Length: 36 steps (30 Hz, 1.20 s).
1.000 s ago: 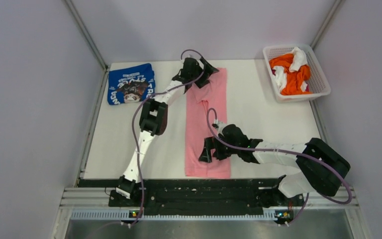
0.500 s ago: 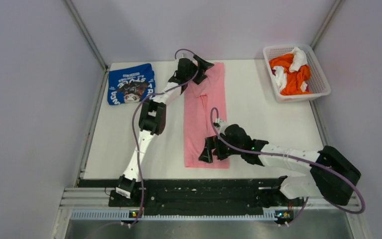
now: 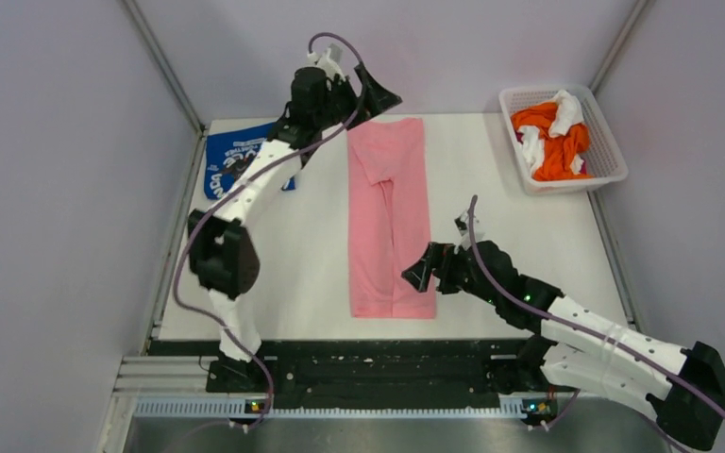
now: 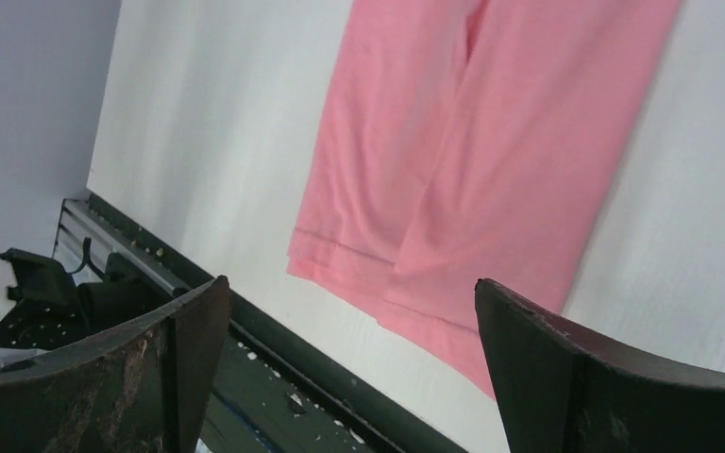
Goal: Fold and stack the t-shirts
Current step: Rotate the tshirt 90 degrees, then grab the bottom of the folded rectangular tshirt with both arms
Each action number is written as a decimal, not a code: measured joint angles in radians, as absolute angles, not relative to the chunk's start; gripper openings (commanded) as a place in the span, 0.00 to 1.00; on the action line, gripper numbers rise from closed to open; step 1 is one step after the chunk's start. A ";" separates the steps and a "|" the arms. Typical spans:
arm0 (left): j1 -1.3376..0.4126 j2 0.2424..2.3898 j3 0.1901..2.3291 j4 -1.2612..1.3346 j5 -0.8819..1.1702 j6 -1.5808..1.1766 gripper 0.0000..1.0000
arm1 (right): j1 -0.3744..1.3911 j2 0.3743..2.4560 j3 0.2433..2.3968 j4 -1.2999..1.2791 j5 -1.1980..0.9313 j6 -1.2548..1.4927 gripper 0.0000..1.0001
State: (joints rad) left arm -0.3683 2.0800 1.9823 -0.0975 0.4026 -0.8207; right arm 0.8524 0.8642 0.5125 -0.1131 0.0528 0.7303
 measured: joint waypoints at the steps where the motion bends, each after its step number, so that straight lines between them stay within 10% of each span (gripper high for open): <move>1: -0.384 1.957 1.870 -0.089 0.394 -0.790 0.99 | 0.846 0.836 0.500 -0.136 0.067 0.748 0.99; 12: -0.577 1.217 0.902 -0.197 0.198 -0.737 0.97 | 0.823 0.777 0.419 -0.255 0.090 0.834 0.94; 36: -0.767 1.357 0.679 -0.420 0.143 -0.843 0.63 | 0.820 1.128 0.414 -0.171 -0.096 0.812 0.56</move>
